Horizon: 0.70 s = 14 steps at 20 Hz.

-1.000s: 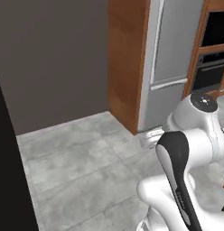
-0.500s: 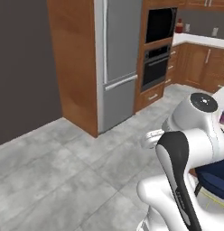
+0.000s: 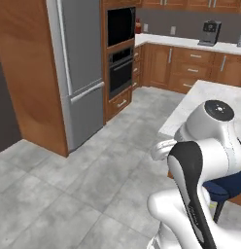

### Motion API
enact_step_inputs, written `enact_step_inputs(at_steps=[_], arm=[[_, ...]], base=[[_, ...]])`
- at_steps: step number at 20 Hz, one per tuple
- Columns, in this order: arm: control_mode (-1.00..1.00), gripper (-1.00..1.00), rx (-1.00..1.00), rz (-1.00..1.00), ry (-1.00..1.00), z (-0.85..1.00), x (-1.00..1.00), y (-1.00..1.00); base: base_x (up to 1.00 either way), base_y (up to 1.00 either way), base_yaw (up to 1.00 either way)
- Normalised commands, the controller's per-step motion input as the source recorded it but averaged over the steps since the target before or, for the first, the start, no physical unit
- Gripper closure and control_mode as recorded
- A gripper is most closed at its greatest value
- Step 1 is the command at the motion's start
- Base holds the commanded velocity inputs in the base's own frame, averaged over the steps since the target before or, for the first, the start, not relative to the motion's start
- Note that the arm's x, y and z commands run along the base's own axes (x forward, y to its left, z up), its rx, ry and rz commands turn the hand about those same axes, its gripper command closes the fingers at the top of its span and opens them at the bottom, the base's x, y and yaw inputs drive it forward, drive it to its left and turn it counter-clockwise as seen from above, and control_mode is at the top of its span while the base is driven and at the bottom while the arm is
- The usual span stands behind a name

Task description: Four empty soda cans are scattered around the kitchen. Gather all the cans and cluster them next to the stove for recycling.

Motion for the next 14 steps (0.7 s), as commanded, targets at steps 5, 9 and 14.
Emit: enact_step_inputs(at_steps=[5, 9, 14], arm=[[1.0, -1.0, 0.0, 0.0, 0.0, 0.0, 0.0, 0.0], [1.0, -1.0, 0.0, 0.0, 0.0, 0.0, 0.0, 0.0], [1.0, -1.0, 0.0, 0.0, 0.0, 0.0, 0.0, 0.0]], base=[[0.4, 0.31, -0.33], [0.53, 0.47, -0.28], [0.32, 0.58, -0.2]])
